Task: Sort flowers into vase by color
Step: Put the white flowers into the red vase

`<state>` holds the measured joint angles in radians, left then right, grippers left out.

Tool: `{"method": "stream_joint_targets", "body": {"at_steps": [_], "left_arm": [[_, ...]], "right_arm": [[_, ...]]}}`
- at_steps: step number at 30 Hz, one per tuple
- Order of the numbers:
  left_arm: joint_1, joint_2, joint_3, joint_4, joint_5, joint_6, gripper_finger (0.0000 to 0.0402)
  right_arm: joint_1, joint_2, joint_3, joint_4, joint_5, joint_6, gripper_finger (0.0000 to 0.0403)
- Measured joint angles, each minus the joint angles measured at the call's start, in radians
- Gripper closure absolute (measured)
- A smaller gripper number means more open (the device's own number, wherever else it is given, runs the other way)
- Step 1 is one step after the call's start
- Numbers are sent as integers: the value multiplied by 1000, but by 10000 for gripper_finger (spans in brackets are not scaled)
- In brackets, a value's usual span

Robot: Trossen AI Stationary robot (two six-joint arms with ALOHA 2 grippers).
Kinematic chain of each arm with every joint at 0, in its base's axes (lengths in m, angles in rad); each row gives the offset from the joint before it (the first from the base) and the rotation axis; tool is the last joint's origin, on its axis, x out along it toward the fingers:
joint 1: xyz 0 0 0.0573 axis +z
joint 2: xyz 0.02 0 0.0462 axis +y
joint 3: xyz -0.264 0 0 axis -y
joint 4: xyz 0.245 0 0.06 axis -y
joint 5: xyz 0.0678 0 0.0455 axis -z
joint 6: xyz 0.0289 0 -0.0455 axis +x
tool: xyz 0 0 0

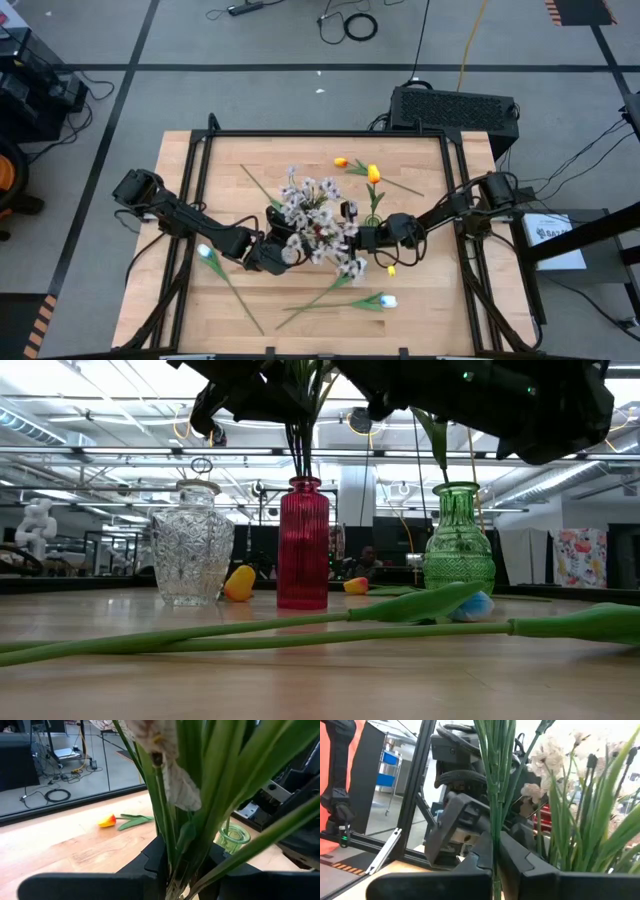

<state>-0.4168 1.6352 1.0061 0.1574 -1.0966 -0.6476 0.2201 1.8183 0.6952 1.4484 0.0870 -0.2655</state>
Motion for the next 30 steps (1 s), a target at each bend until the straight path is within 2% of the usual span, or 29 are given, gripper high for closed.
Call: {"method": "stream_joint_targets", "body": {"at_steps": [7,30], "left_arm": [[-5,0,0,-10,0,0,327],[-5,0,0,-10,7,1,327]], "right_arm": [[-15,9,0,1,45,-10,403],[-51,15,0,-76,46,17,403]]}}
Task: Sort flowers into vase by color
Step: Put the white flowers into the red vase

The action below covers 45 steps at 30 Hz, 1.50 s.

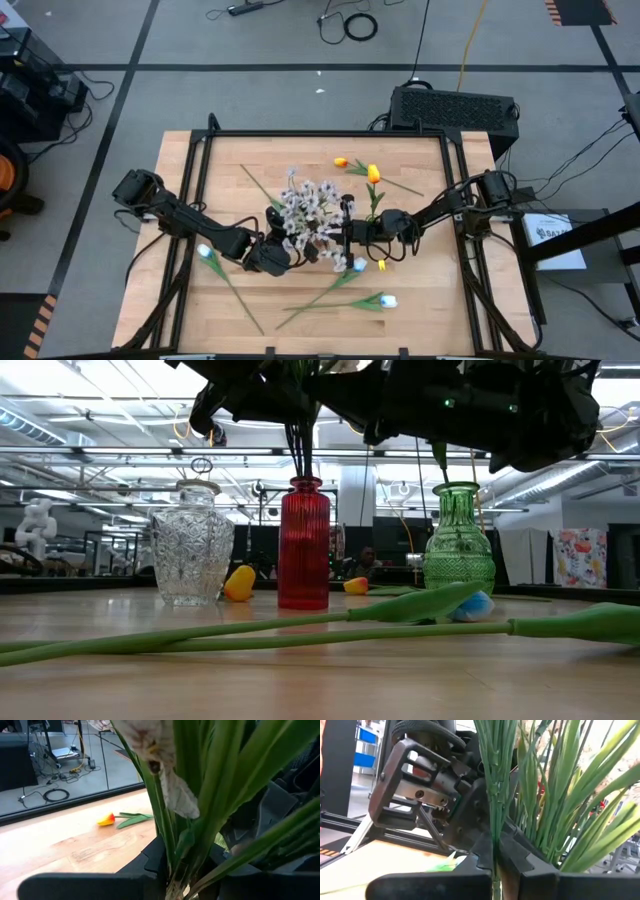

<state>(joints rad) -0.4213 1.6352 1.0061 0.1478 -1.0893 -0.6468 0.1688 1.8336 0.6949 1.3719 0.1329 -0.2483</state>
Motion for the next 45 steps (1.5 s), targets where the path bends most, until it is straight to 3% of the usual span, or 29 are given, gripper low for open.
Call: {"method": "stream_joint_targets", "body": {"at_steps": [18,24,38,45], "left_arm": [[0,0,0,-37,13,25,327],[0,0,0,-38,13,36,327],[0,-1,0,-61,18,51,327],[0,-1,0,-61,32,51,327]], "right_arm": [[0,-1,-1,-152,33,41,392],[3,-1,-1,-165,104,66,357],[10,-15,-2,-238,134,142,251],[28,-82,-2,-370,175,162,210]]}}
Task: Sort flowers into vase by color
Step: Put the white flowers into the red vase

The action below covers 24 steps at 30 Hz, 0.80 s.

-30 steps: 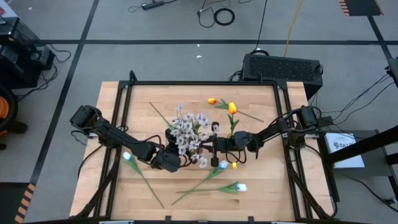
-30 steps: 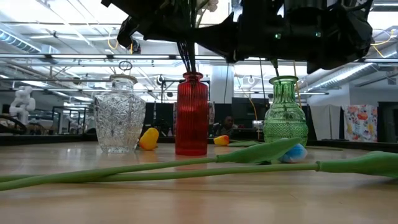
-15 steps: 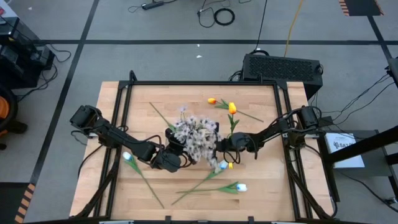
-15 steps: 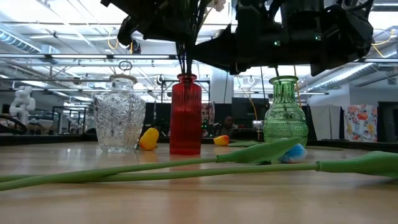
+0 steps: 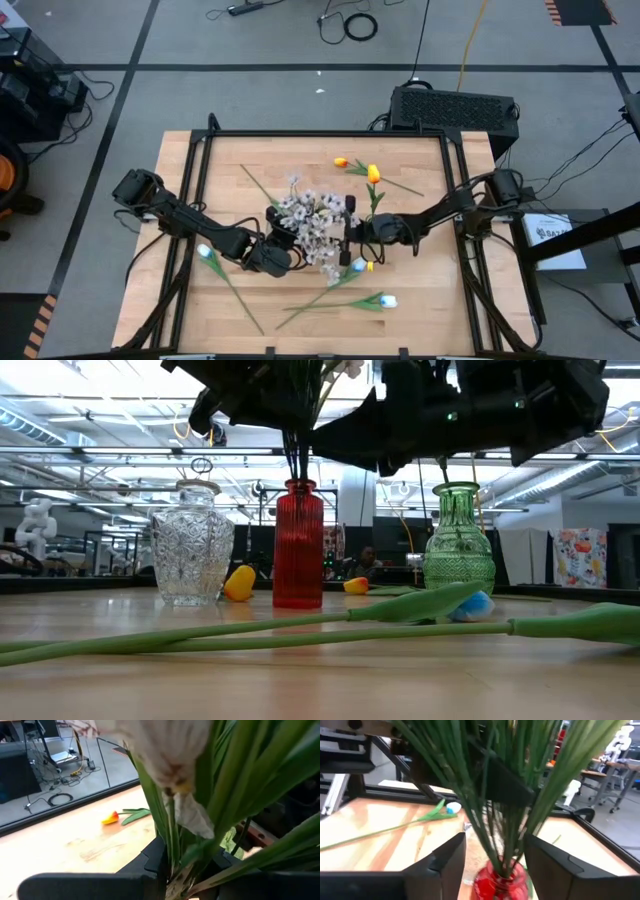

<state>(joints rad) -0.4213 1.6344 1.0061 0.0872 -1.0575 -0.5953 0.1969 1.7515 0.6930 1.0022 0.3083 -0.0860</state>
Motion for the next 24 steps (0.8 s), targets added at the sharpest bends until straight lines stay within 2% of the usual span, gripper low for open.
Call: {"method": "stream_joint_targets", "body": {"at_steps": [7,12,20,24], "left_arm": [[0,0,0,-19,16,-1,327],[0,0,1,-42,36,0,327],[0,0,1,-51,51,-1,326],[1,0,1,-52,52,-1,311]], "right_arm": [[34,-62,0,-92,11,-21,201],[54,-88,0,-120,70,-38,210],[54,-93,0,-100,60,-42,236],[55,-93,0,-100,39,-34,243]]}}
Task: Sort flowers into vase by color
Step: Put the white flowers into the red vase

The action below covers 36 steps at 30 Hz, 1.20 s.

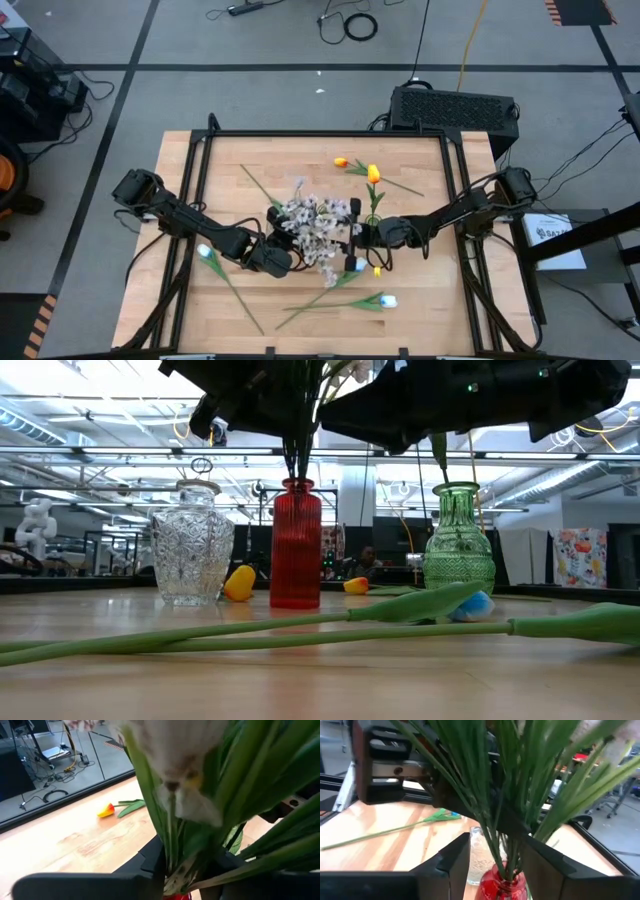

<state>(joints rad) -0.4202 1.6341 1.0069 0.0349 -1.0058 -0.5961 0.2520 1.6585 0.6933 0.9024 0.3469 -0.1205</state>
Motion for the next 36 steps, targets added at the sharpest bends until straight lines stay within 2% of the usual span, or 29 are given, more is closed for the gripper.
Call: {"method": "stream_joint_targets", "body": {"at_steps": [3,11,15,19,26,36], "left_arm": [[0,0,0,0,1,0,290],[0,0,0,-2,1,15,239],[0,0,0,-3,1,35,233],[-8,0,0,-23,7,36,233],[-26,-1,0,-49,7,34,214],[-68,-111,0,-225,10,35,117]], "right_arm": [[0,0,0,12,-41,-4,243],[13,0,0,14,-39,-19,243],[14,0,0,61,-32,-7,243],[14,0,1,102,19,20,246],[14,1,1,107,18,21,296],[14,2,1,100,18,7,353]]}}
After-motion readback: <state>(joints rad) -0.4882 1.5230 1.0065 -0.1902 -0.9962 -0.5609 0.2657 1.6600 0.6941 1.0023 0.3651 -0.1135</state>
